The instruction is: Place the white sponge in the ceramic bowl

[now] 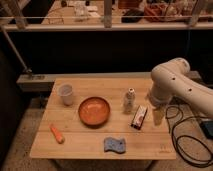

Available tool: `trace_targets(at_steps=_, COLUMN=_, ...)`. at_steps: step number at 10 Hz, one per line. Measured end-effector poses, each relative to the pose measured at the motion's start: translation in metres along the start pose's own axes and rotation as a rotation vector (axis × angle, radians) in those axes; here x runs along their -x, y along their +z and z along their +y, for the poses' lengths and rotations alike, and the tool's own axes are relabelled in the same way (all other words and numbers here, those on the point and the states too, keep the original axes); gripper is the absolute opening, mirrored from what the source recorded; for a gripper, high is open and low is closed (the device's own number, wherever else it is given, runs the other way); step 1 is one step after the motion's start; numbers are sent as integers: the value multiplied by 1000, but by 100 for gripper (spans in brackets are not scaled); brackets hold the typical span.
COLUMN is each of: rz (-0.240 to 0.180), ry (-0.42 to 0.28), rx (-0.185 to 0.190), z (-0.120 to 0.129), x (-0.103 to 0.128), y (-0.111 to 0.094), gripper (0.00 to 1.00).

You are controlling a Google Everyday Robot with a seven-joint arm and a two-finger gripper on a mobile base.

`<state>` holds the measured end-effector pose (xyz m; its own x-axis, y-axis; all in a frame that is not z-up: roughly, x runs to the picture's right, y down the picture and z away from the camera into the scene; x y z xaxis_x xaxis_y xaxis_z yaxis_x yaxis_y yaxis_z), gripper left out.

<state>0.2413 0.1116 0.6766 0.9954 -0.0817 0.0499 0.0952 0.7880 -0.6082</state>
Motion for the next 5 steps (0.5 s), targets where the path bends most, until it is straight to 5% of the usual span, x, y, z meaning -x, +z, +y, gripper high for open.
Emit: trace_targets(at_steps=5, rz=-3, ry=-17, rx=19, z=17, x=17, y=8, gripper=80)
